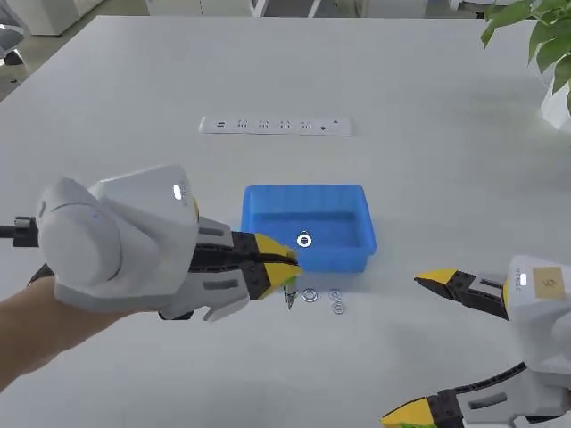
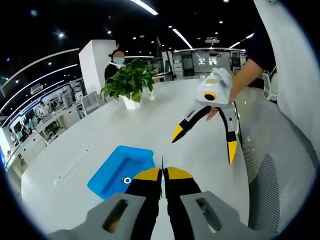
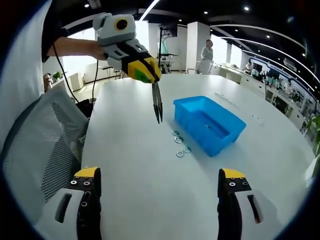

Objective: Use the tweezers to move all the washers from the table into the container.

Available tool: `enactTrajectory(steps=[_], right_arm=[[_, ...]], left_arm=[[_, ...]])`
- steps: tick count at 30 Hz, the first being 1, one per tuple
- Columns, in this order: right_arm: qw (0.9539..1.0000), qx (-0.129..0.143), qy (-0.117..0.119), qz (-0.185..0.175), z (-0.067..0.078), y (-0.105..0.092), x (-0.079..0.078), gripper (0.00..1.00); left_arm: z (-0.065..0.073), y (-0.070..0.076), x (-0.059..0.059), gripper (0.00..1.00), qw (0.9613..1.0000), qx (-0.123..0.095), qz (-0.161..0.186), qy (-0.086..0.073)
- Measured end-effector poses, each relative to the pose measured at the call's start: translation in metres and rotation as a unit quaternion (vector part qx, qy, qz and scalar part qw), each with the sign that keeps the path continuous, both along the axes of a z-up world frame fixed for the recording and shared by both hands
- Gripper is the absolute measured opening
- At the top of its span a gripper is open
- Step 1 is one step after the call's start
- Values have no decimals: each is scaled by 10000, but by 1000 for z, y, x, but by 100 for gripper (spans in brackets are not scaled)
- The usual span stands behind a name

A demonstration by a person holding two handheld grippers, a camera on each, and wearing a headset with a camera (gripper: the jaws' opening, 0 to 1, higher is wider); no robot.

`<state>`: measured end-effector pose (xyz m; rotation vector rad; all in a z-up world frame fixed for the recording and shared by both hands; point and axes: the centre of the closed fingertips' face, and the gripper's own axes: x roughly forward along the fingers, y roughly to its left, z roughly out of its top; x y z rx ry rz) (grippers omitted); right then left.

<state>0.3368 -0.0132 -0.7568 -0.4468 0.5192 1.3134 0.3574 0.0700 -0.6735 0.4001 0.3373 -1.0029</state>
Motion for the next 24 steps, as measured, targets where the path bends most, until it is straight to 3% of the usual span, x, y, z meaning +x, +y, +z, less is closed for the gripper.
enactTrajectory(steps=[6, 10, 19, 24], right_arm=[[9999, -53, -164, 0, -2, 2, 4, 100], [9998, 121, -90, -97, 2, 5, 5, 100], [9998, 128, 23, -135, -7, -1, 5, 100], [9997, 197, 101, -133, -6, -1, 0, 100]], left_arm=[[-9, 0, 6, 6, 10000, 15, 33, 82], [-14, -1, 12, 6, 9999, 74, -25, 138], [-23, -1, 22, 6, 9997, 166, -101, 135], [-22, -4, 24, 6, 9997, 103, -161, 128]])
